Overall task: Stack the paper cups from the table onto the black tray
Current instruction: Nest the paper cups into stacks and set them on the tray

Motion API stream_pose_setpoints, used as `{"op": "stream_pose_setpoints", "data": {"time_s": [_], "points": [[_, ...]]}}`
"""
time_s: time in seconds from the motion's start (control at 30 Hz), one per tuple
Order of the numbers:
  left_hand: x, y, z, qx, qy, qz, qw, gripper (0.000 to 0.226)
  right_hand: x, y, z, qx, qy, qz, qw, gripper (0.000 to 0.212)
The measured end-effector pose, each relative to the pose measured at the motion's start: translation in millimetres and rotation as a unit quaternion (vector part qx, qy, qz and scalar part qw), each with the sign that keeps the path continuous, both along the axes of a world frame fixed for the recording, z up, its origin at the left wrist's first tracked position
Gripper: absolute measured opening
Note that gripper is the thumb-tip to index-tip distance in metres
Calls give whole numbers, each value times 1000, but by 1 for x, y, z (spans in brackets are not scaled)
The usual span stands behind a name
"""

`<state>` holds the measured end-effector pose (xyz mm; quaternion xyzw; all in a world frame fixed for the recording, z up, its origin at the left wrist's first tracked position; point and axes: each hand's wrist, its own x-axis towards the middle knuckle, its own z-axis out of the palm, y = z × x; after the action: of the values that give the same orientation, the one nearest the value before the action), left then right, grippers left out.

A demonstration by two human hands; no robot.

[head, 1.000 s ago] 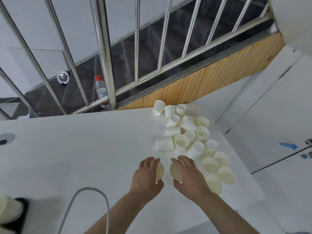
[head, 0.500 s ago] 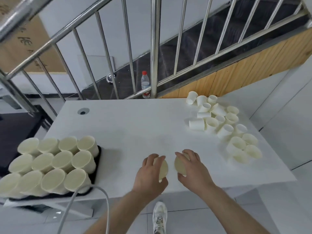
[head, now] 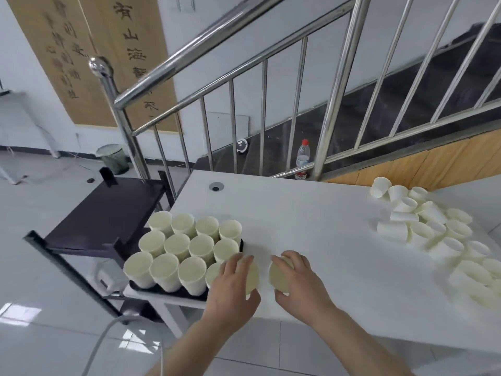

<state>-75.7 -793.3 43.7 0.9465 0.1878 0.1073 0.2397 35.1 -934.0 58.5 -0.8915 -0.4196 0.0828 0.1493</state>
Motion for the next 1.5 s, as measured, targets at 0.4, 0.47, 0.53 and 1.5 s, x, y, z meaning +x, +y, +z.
{"op": "stream_pose_setpoints", "data": {"time_s": [0.4, 0.47, 0.53, 1.5], "points": [[-71, 195, 5, 0, -11, 40, 999, 66, -68, 194, 1, 59, 49, 15, 997, 70], [-78, 223, 3, 8, -5, 36, 999, 66, -78, 219, -2, 62, 59, 16, 996, 70], [-82, 237, 2, 7, -3, 41, 999, 66, -84, 232, -5, 62, 63, 18, 996, 71], [-90, 291, -42, 5, 165, 6, 986, 61, -92, 286, -48, -94, 68, 25, 993, 61]]}}
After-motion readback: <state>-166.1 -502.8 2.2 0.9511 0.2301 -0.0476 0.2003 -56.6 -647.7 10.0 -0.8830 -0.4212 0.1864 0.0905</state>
